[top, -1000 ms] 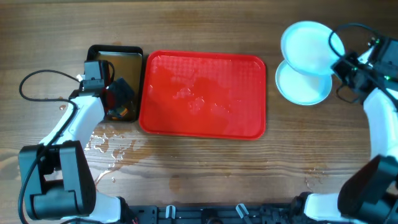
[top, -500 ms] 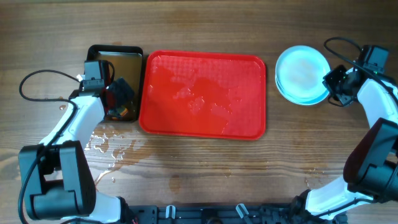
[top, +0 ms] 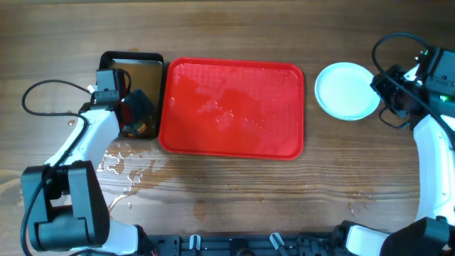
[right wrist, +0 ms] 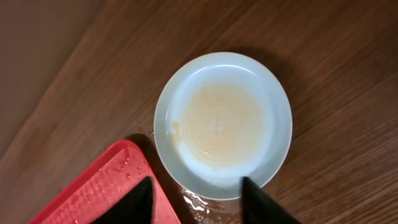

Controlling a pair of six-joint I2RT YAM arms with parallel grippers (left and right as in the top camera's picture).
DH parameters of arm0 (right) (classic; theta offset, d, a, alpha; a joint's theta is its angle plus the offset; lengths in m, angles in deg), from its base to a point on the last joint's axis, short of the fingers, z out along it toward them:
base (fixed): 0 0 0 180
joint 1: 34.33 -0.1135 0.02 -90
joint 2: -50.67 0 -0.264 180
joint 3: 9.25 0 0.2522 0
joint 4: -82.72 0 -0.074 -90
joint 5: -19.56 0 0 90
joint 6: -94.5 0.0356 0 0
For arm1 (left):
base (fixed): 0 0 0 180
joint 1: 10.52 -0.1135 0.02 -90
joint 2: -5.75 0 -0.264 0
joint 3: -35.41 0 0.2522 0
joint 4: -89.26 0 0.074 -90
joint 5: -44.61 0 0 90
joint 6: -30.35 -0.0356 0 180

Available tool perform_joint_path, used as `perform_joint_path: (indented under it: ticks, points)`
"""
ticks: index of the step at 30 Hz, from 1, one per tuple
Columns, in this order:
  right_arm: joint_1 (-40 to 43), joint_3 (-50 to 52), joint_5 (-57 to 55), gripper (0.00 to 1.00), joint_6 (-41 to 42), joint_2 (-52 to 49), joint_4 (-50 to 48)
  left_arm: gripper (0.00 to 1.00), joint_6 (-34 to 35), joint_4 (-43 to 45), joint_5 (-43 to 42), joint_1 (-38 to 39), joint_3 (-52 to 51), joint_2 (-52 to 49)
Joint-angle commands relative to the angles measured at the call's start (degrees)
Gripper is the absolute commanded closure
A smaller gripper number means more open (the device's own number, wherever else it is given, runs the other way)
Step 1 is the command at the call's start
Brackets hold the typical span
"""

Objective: Clean dirty plates on tray and stack at the side
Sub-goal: 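Adjust the right gripper over the plate stack and pull back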

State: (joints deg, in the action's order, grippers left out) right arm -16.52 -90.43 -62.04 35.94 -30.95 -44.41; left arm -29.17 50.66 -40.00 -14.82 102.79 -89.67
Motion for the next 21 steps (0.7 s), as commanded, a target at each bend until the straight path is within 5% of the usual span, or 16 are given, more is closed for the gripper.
perform_joint_path:
  ticks: [1,4,12,21]
  points:
    - [-0.2,-0.4,-2.0,0.74,-0.5,-4.3,-3.0,0.0,-0.5,0.2,-0.4,-0.1,-0.1,-0.4]
    - [-0.2,-0.4,-1.9,0.96,-1.4,-11.0,-6.9,0.0,-0.5,0.1,-0.4,-0.1,-0.1,-0.4]
    - [-0.2,-0.4,6.3,0.96,-4.6,-24.4,-11.6,0.0,-0.5,0.2,-0.4,-0.1,-0.1,-0.4]
    - [-0.3,-0.4,15.4,0.96,-11.5,-9.6,-0.6,0.0,-0.5,0.1,-0.4,-0.1,-0.1,-0.4]
